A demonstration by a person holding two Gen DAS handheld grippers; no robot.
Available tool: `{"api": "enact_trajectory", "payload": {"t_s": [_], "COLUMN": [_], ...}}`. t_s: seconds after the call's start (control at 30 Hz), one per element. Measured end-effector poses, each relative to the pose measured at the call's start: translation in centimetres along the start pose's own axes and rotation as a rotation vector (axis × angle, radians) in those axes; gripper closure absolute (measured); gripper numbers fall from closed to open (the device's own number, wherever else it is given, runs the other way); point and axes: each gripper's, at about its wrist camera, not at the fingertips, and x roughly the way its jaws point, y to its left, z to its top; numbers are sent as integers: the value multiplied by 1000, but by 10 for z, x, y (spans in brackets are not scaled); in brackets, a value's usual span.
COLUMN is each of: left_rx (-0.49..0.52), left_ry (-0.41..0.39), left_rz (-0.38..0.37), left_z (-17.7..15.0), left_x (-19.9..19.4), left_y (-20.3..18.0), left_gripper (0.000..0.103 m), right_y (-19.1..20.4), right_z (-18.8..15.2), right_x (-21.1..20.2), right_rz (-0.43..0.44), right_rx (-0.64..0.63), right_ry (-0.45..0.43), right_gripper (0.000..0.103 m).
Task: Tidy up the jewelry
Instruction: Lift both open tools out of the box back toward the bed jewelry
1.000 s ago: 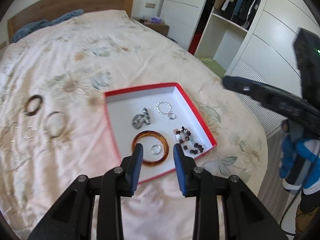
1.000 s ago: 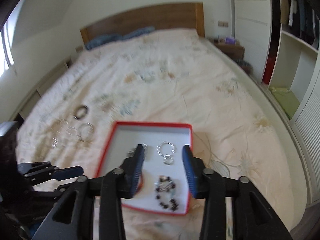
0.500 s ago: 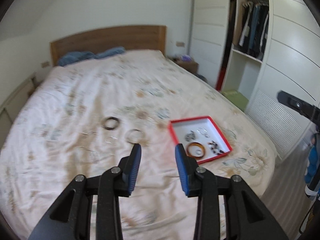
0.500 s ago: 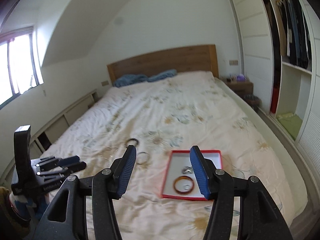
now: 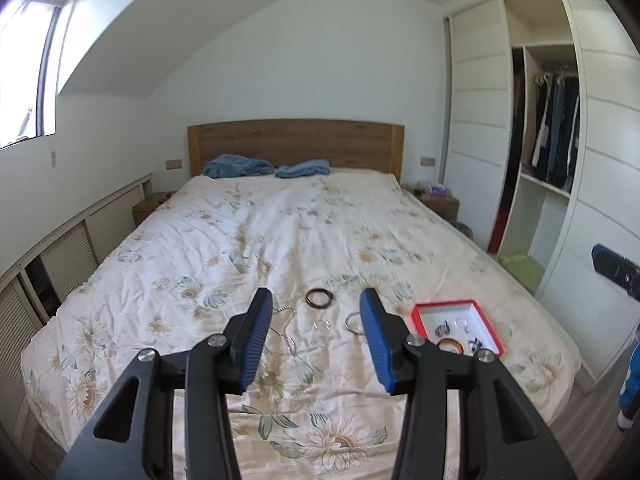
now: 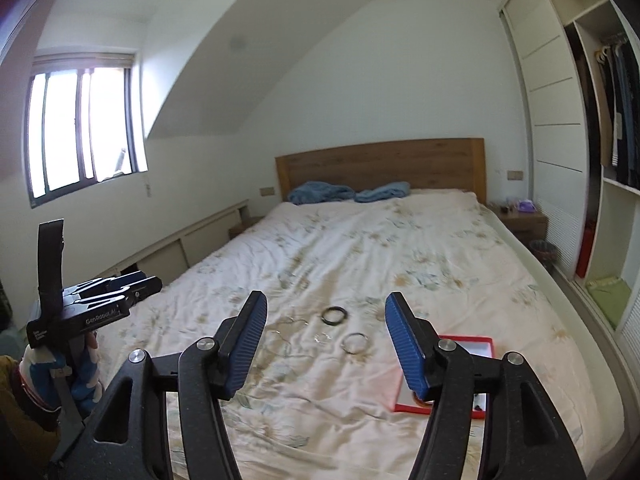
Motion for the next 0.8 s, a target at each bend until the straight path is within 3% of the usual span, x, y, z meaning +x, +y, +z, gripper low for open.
{"api": "enact_trajectory", "payload": {"t_s": [0.23,0.4,0.8], "left_rx": [-25,-54,-136], "left_ry": [6,55,240], "left_rz": [13,-1,57], "left_z": [1,-7,-69], "left_x": [2,29,136], "left_y": [11,17,48], "left_gripper": [60,59,59], "right_y": [6,1,-18], "right_z": [2,-3,-54], "right_x": [4,21,141], "right_rz": [23,15,-9], "right_rx": [-2,14,69], "right_ry": [-7,17,215], "right_gripper": [41,41,41]}}
